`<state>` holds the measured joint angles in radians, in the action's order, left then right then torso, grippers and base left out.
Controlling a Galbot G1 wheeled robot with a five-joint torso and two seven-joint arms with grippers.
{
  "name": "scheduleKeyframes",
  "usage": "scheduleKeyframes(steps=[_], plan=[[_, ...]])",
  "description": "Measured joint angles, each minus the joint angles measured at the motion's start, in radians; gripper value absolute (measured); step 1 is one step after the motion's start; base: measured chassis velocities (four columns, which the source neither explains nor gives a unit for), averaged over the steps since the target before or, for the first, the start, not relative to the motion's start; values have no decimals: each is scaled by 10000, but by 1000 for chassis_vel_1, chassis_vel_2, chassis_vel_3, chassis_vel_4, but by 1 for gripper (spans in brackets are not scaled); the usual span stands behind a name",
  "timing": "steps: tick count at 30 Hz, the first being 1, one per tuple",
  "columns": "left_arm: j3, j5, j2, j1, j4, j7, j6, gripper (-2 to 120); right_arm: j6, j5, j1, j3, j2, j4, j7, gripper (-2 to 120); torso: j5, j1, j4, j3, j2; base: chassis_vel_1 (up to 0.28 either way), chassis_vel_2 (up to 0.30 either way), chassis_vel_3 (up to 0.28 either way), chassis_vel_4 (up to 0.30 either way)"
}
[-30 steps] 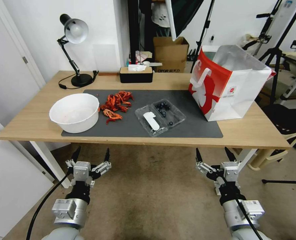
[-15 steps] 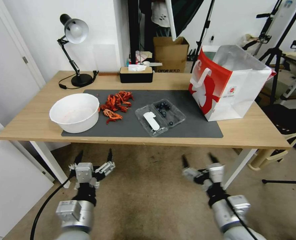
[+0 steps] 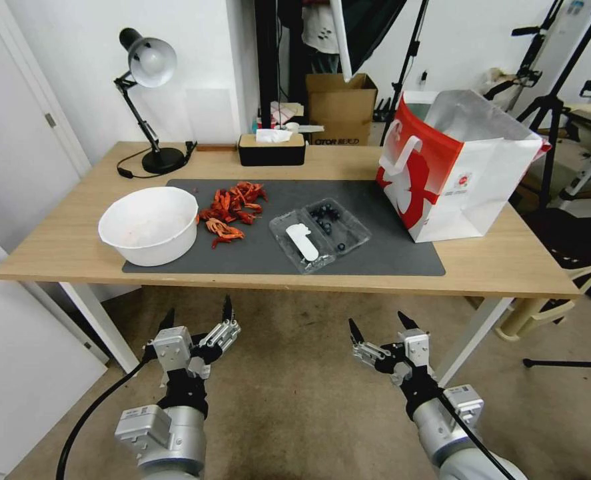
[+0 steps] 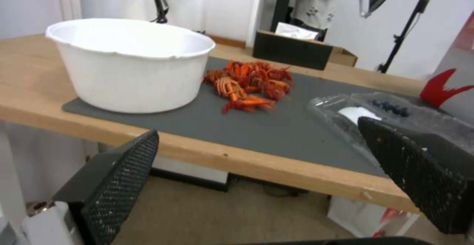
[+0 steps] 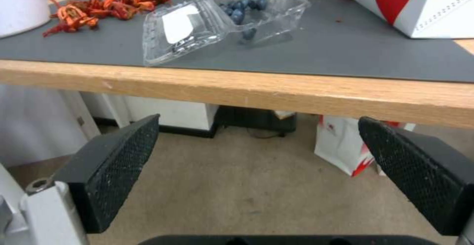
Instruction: Close the takeout container lid, then place the container into the takeout bag.
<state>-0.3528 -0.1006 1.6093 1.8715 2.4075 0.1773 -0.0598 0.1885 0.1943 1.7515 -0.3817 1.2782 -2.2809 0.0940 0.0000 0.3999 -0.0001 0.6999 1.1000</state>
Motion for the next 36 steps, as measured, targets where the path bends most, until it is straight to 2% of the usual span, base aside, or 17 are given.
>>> scheduleKeyframes(steps=[17, 23, 28, 36], plan=[[-482, -23, -8, -71, 20, -990, -62, 100, -286, -135, 94, -194, -62, 112, 211, 100, 0, 0, 0, 0, 0, 0, 0, 0, 0], [-700, 87, -29, -192, -383, -1452, -101, 100, -381, -153, -34, -250, -117, 174, 304, 100, 0, 0, 0, 0, -1, 0, 0, 0, 0], [-826, 324, -99, -228, -602, -1786, 175, 100, -507, -112, -288, -291, -354, 295, 258, 100, 0, -1, 1, 0, -1, 0, 0, 0, 0], [-971, 377, -123, -280, -639, -1944, 458, 100, -626, 179, -838, -255, -437, 495, 531, 100, 1, 0, 2, 0, 0, 0, 0, 0, 0]])
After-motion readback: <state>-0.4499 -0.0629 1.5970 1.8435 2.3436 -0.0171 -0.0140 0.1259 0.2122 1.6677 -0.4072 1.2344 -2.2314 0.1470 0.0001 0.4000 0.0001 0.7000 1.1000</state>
